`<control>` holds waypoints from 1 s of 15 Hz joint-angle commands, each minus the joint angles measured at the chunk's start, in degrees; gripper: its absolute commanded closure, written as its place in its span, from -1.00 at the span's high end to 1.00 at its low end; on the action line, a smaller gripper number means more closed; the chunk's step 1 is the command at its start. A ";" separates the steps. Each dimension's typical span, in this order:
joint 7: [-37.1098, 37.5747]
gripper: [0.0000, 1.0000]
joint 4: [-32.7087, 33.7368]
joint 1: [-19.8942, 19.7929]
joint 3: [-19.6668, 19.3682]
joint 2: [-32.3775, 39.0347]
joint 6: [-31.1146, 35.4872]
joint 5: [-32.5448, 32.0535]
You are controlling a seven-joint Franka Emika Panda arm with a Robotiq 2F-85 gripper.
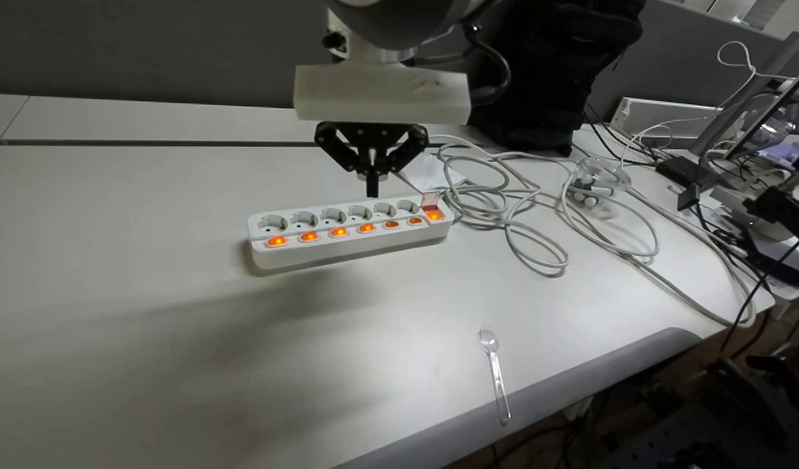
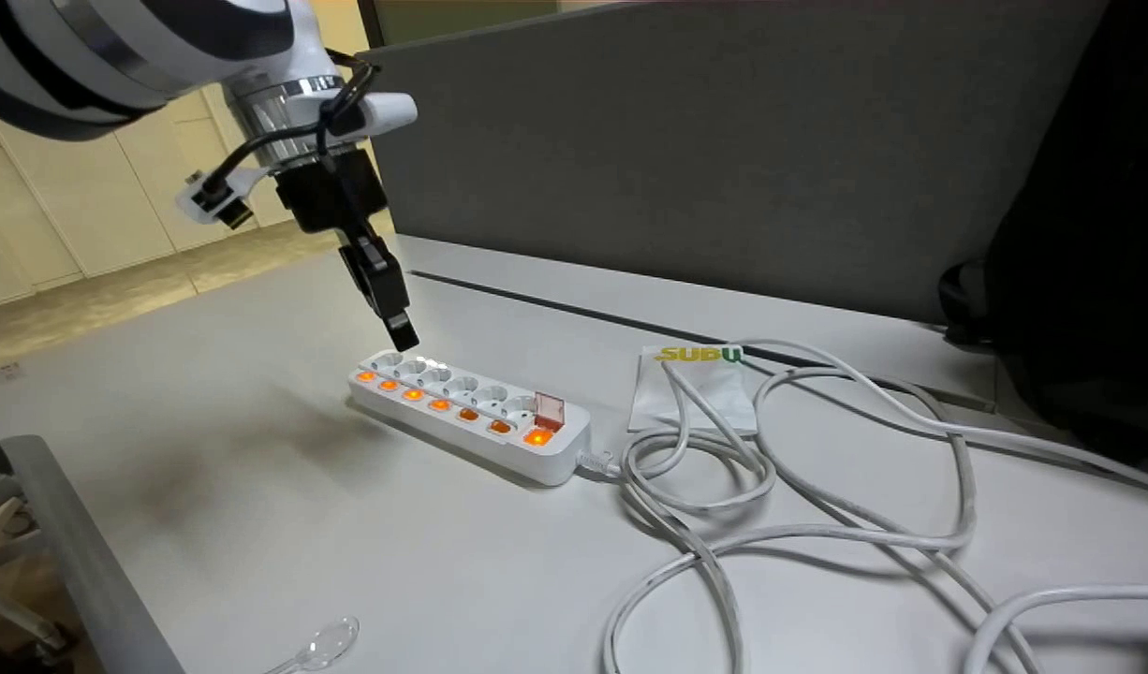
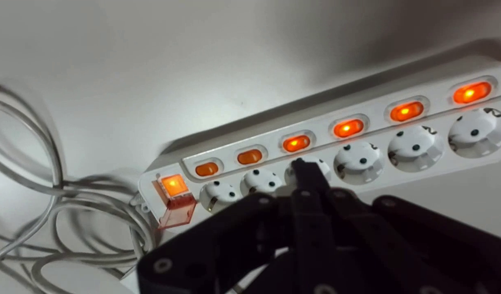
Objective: Turn off the middle switch
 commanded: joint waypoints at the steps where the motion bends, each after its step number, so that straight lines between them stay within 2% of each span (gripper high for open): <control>1: -11.72 -1.00 -2.27 -5.85 1.99 -0.81 1.32 7.37; 3: -16.30 -1.00 -1.02 -6.79 1.25 -0.06 -1.46 8.75; 4: -13.32 -0.98 -1.28 -5.26 0.38 0.17 0.27 7.39; 9: -16.60 -1.00 -0.96 -6.28 0.58 0.70 -0.31 8.65; 15: -13.76 -1.00 1.67 -4.15 -1.81 4.71 3.56 5.52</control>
